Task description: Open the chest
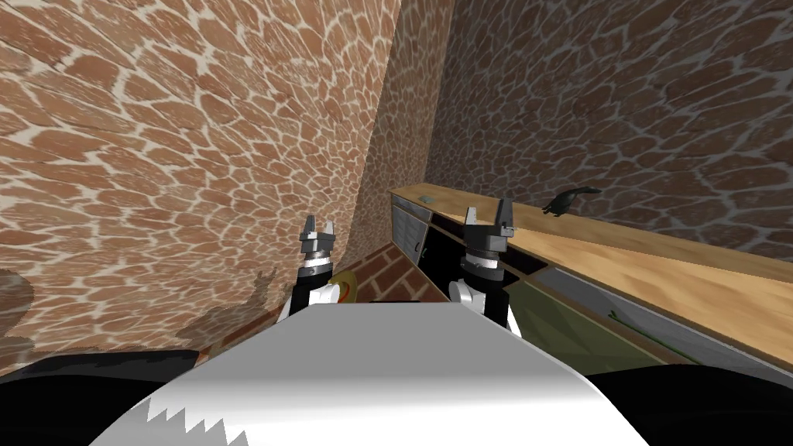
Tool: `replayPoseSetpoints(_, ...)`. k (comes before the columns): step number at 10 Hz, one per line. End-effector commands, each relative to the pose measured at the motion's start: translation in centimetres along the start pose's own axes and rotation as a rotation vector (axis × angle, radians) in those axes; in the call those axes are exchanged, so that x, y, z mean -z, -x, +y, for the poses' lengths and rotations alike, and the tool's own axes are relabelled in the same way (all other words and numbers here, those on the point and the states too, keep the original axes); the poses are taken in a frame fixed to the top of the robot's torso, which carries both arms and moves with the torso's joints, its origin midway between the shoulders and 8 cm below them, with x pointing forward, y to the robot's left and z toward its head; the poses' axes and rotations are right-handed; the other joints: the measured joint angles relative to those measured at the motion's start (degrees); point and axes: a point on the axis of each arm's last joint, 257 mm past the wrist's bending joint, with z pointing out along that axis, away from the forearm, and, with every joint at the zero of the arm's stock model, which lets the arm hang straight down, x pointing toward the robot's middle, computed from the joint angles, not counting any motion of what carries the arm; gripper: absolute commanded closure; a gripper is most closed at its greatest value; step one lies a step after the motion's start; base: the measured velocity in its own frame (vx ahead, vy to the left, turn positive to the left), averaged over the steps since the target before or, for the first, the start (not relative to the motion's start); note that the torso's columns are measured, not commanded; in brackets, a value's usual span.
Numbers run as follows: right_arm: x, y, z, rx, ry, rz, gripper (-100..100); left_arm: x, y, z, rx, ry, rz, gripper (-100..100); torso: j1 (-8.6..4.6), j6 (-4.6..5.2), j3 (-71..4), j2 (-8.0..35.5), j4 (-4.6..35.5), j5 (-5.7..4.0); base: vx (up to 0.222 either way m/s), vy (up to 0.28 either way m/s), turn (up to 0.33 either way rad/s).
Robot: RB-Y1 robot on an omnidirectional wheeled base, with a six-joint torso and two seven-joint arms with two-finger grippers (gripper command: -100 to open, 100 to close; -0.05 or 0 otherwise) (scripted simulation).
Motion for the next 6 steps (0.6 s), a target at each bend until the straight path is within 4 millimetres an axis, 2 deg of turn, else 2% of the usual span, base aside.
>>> replayPoseSetpoints(1, 0.0, 0.0, 0.0, 0.000, 0.000, 0.000, 0, 0.0, 0.0, 0.0, 0.000, 0.000, 0.000, 0, 0.00, 0.00, -8.46, 4.23, 4.23, 0.00, 0.000, 0.000, 0.000)
replayPoseSetpoints(2, 0.0, 0.0, 0.0, 0.000, 0.000, 0.000, 0, 0.0, 0.0, 0.0, 0.000, 0.000, 0.000, 0, 0.00, 0.00, -16.91, 8.46, 8.46, 0.00, 0.000, 0.000, 0.000)
replayPoseSetpoints(3, 0.3, -0.5, -0.6, 0.033, -0.018, 0.049, -100, 0.0, 0.0, 0.0, 0.000, 0.000, 0.000, 0, 0.00, 0.00, -25.38, 12.69, 12.69, 0.00, 0.009, 0.007, 0.043)
replayPoseSetpoints(4, 0.6, -0.7, -1.2, 0.061, -0.035, 0.077, -100, 0.0, 0.0, 0.0, 0.000, 0.000, 0.000, 0, 0.01, -0.01, -29.32, 14.62, 14.58, 0.00, 0.008, 0.012, 0.078)
replayPoseSetpoints(6, 1.0, -1.1, -1.9, 0.100, -0.056, 0.120, -100, 0.0, 0.0, 0.0, 0.000, 0.001, 0.000, 0, 0.03, 0.00, -30.71, 15.28, 15.30, 0.01, 0.008, 0.014, 0.049)
